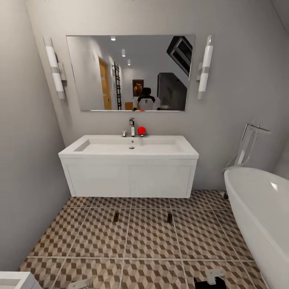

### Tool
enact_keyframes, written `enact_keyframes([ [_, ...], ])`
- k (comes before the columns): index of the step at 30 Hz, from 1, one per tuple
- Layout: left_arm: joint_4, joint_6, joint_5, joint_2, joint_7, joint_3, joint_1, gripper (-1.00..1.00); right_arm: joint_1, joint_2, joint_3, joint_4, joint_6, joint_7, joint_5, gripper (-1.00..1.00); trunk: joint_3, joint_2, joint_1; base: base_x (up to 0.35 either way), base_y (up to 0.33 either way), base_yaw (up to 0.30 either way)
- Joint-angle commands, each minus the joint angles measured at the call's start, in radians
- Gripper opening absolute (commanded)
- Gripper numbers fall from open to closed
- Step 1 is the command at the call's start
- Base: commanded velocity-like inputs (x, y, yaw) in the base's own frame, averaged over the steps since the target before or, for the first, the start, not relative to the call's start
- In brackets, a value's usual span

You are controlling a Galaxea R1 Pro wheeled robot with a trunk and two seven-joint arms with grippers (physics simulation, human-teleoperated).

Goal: Take the four mousetraps from the cabinet in the bathroom and place them on the bathroom floor. Make sure all four end up on the same floor surface, and ensure that at least two of them are either under or directly next to the same bathroom sink.

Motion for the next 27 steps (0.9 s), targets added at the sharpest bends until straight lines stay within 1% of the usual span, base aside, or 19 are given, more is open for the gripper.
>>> enact_keyframes([
  [1,0.004,-0.005,0.006,-0.001,0.001,-0.008,-0.001,1.00,-0.002,-0.001,-0.005,0.005,-0.006,-0.008,0.010,1.00,0.002,0.007,-0.004,0.000,0.000,0.000],
  [27,0.004,-0.004,0.005,-0.001,0.002,-0.008,-0.001,1.00,-0.001,0.001,-0.005,0.005,-0.006,-0.007,0.009,1.00,0.084,0.189,-0.104,0.000,0.000,0.000],
])
